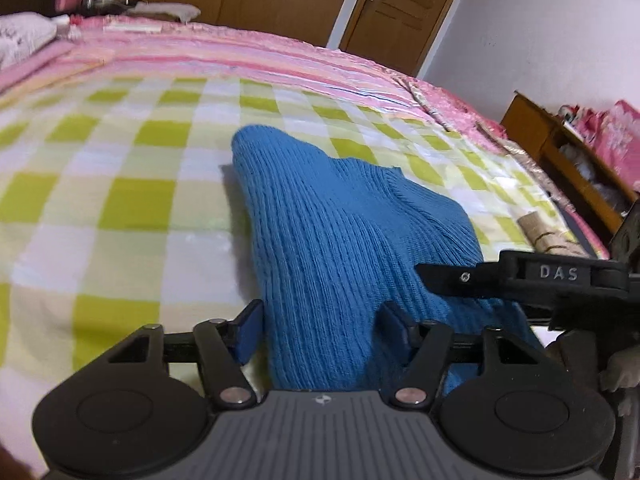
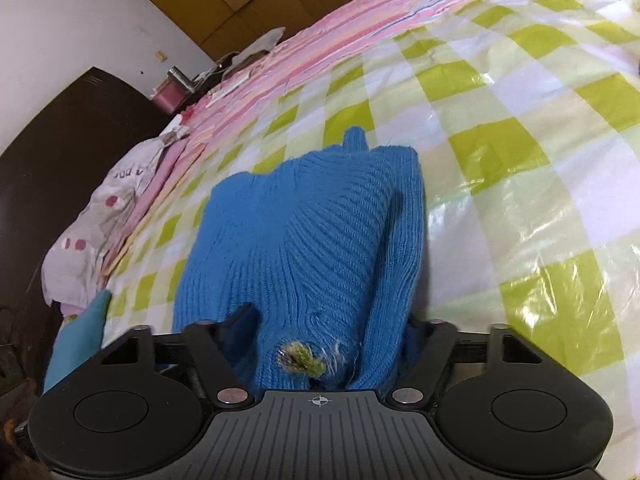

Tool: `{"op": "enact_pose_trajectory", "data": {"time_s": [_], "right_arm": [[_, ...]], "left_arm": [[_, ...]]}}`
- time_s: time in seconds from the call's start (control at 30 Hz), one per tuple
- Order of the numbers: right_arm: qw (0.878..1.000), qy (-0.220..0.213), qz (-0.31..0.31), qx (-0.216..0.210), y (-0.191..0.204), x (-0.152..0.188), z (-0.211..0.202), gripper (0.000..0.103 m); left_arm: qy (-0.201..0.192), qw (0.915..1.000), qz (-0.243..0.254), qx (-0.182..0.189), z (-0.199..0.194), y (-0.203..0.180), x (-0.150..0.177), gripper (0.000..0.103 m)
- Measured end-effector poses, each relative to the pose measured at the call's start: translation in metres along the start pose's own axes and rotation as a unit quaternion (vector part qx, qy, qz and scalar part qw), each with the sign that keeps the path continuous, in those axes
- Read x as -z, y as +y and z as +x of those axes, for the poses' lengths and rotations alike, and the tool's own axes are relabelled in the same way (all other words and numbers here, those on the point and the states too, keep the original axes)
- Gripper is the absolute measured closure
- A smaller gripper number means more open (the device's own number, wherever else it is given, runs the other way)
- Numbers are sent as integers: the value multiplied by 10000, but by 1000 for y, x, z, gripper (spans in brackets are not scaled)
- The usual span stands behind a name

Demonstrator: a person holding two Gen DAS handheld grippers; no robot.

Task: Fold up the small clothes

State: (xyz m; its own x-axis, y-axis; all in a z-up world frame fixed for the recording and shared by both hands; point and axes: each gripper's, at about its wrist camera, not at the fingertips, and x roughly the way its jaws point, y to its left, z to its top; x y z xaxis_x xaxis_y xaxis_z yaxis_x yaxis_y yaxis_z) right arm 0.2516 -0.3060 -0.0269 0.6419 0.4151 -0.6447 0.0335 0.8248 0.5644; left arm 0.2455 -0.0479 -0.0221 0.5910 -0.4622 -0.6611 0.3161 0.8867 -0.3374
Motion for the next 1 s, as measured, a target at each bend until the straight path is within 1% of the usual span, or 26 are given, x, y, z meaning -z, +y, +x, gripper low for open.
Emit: {"op": "enact_pose_trajectory", "data": {"time_s": [0.03, 0.1, 0.23, 0.3, 0.33, 0.37, 0.4, 0.43, 0.57, 0.63, 0.73, 0.8, 0.87, 0.9, 1.0], "right_arm": [[10000, 47, 49, -42, -1, 1, -3, 54], [9998, 111, 87, -113, -2, 4, -12, 60], [9994, 286, -215, 17, 3, 18, -34, 62], [9980, 264, -511, 243, 4, 25, -45, 61], [9971, 230, -621, 373, 4, 29, -50, 59], [9963, 187, -676, 499, 4, 32, -55, 58], [9957, 126, -689, 599, 3, 33, -60, 54], [9952, 39, -706, 673, 3, 34, -65, 53], [9882, -448, -1049, 1019, 19, 37, -92, 53], [9825, -679, -1364, 1072, 34, 45, -105, 53], [9732, -851, -1820, 1115, 53, 63, -113, 53], [9704, -784, -2012, 1081, 59, 74, -110, 54], [9696, -581, -2075, 1158, 60, 81, -100, 57], [9688, -489, -2076, 1264, 58, 83, -94, 59], [9656, -370, -2010, 1608, 47, 83, -82, 59]], "left_arm": [[15, 10000, 57, 28, -2, -1, 2, 40], [27, 9997, 243, 36, -8, -7, 7, 41], [170, 9985, 476, 214, -24, -19, 23, 42], [222, 9973, 653, 265, -32, -29, 32, 42], [232, 9969, 718, 226, -34, -33, 35, 42], [225, 9965, 791, 137, -36, -37, 37, 42], [179, 9958, 899, 1, -39, -42, 39, 42], [110, 9944, 1042, -158, -42, -48, 39, 42], [-25, 9887, 1362, -627, -51, -61, 39, 42], [-51, 9862, 1436, -825, -56, -64, 42, 41], [-40, 9834, 1491, -1035, -60, -66, 48, 40], [5, 9826, 1485, -1114, -59, -67, 52, 39], [44, 9821, 1465, -1184, -59, -69, 55, 39], [45, 9816, 1469, -1220, -59, -71, 57, 39], [65, 9809, 1464, -1283, -61, -74, 61, 39]]}}
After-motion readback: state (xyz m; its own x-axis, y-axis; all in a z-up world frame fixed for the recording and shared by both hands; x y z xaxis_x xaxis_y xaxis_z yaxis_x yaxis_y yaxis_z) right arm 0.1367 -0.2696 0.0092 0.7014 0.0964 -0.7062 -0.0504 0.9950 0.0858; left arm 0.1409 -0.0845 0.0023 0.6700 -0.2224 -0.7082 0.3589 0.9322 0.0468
